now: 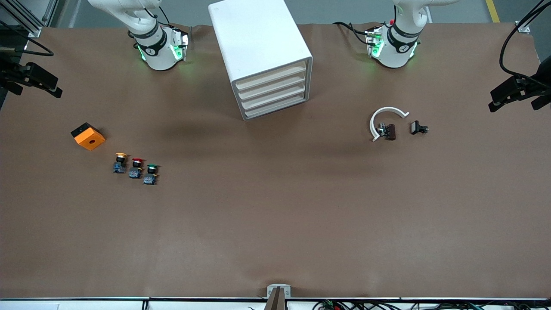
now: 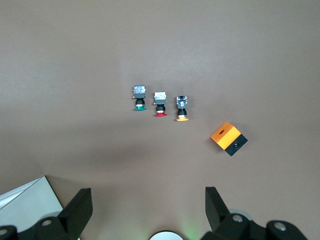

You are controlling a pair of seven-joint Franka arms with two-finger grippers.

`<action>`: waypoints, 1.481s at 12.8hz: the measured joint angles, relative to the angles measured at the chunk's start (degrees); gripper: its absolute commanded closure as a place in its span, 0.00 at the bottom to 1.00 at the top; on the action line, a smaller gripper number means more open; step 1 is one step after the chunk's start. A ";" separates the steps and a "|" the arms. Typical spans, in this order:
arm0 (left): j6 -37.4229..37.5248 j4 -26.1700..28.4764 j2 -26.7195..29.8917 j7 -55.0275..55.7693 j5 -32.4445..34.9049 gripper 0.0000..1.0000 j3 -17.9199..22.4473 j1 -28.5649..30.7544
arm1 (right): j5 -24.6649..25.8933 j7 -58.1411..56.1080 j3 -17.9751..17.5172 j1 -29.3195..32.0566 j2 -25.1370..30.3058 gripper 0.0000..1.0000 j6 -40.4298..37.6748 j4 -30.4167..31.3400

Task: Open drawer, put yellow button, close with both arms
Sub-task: 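Reach the right gripper to the yellow button while the left gripper reaches the cabinet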

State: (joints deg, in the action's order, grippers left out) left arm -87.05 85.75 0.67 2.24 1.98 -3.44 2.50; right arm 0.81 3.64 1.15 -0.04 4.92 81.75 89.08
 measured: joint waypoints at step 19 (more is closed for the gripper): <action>-2.92 -0.59 -19.51 33.20 -0.29 0.00 -1.82 -17.55 | 1.24 -3.36 0.08 3.79 -9.22 0.00 21.19 19.15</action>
State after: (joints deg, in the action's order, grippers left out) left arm -89.97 85.17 -18.84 35.43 1.70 -5.25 -15.06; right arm 2.05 0.28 1.23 3.75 -4.30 102.94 108.23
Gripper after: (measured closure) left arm 0.000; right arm 0.000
